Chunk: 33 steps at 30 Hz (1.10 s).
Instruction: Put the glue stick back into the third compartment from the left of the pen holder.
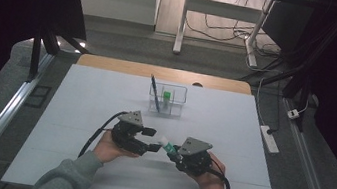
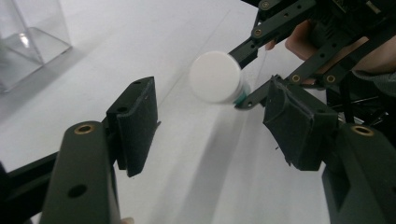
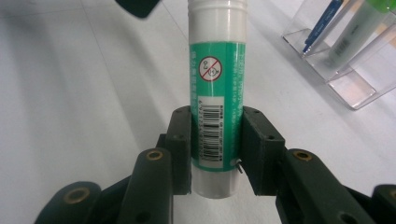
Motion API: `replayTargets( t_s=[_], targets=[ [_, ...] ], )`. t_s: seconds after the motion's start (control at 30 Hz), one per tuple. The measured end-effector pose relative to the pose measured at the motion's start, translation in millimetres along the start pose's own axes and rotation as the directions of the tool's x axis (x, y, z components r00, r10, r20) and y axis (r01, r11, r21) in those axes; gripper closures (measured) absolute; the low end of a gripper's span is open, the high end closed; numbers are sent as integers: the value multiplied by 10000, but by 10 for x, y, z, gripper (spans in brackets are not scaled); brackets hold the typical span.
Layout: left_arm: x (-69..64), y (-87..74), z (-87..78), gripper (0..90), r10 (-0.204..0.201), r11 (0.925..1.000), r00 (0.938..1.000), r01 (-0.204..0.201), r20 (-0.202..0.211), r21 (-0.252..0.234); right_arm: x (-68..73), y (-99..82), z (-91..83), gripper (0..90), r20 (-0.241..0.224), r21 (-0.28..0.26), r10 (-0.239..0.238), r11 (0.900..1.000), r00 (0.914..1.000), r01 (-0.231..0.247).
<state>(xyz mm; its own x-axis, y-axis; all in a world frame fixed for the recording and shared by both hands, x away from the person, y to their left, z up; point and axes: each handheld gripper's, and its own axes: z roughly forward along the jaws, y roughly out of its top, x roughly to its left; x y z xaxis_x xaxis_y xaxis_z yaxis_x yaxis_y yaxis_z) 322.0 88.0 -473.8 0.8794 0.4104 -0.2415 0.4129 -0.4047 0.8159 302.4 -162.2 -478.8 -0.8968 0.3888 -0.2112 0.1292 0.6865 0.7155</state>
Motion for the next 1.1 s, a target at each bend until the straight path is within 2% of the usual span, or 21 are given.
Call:
replayTargets(
  t_s=[0.2, 0.33, 0.43, 0.53, 0.67, 0.9, 0.97, 1.03, 1.1],
  targets=[
    [20, -20, 87, 379, -223, 9998, 9992, 223, 340, 5, 41, 11, 32, 661, -50, -82, -122, 9999, 9999, 122],
    [37, -32, 105, 469, -438, 9989, 9984, 443, 368, -127, 66, 12, 51, 661, -80, -114, -93, 9999, 9999, 92],
    [38, -35, 124, 552, -476, 9988, 9971, 481, 589, -65, 73, 12, 62, 661, -86, -116, -172, 9998, 9998, 171],
    [36, -35, 136, 582, -509, 9987, 9963, 510, 687, -3, 79, 14, 67, 661, -36, -97, -211, 9997, 9998, 211],
    [57, -35, 129, 627, -674, 9976, 9914, 687, 1119, -80, 84, -2, 81, 658, -89, -83, -185, 9998, 9998, 184],
    [39, -17, 116, 643, -666, 9978, 9915, 669, 1119, 7, 80, -10, 98, 652, -259, -122, -67, 9999, 9996, 64],
    [29, -8, 99, 644, -618, 9980, 9932, 624, 988, -29, 67, -12, 90, 634, -382, -236, 197, 9995, 9991, -206],
    [27, 2, 71, 644, -547, 9985, 9962, 550, 671, -26, 37, -19, 70, 578, -553, -339, 581, 9976, 9968, -600],
    [52, 3, 40, 644, -687, 9976, 9964, 690, 502, -42, 1, -30, 42, 538, -604, -432, 965, 9941, 9935, -992]
  ],
)
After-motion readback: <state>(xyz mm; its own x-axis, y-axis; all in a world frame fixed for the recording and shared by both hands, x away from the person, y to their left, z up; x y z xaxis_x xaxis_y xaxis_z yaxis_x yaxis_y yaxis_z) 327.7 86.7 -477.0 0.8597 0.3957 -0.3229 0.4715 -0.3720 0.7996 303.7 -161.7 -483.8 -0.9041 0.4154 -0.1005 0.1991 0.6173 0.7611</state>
